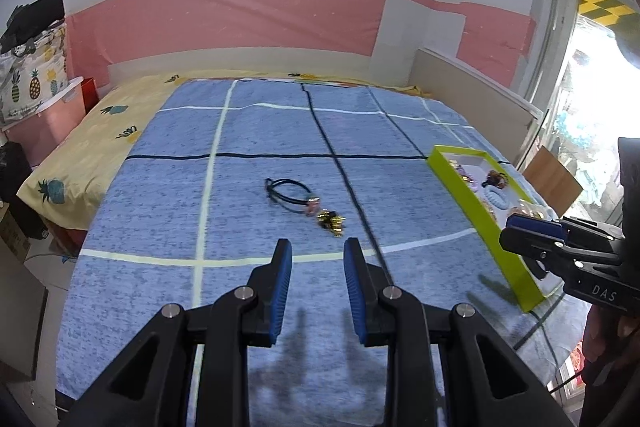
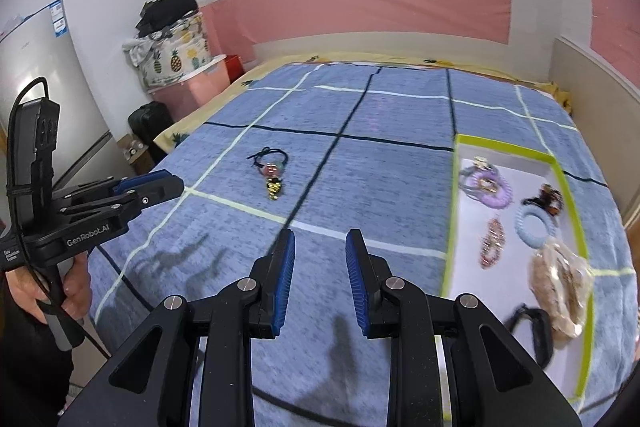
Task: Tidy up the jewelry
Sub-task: 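Move both open grippers back toward the gold charm and black hair tie, then grasp the gold charm with the right gripper while the left grasps the teal-bead hair tie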
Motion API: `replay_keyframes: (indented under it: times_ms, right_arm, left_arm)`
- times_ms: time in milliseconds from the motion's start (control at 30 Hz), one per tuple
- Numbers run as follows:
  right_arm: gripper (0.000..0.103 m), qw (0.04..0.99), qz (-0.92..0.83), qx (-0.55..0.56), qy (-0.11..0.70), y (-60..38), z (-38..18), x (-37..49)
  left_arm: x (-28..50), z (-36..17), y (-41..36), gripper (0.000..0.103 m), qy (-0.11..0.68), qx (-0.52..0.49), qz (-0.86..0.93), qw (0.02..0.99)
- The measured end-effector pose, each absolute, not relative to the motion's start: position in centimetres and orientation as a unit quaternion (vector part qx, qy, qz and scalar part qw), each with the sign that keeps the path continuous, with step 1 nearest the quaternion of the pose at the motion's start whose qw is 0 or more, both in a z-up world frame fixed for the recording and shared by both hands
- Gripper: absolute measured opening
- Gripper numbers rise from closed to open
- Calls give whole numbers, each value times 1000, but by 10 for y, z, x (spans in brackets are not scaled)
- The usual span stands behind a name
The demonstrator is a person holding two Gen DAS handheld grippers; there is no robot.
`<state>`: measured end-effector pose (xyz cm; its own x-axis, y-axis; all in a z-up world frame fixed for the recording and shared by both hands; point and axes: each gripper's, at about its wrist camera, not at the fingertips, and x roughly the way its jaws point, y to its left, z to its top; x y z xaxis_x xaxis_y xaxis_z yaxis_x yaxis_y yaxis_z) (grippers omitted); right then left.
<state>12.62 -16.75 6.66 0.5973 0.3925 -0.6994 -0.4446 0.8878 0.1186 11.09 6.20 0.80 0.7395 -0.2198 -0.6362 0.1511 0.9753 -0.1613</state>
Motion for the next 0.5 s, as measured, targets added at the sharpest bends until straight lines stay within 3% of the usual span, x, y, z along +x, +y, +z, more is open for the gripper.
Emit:
replay_keyframes:
  times_ms: [200,500]
  right_arm:
    - [36,881,255,-43,396,-140,54,148]
    - [36,863,274,-67,419,-97,30,184]
  left_arm:
    - [125,0,83,28,359,-58,-89,927]
    - [144,-2,95,28,363,-54,-91,926]
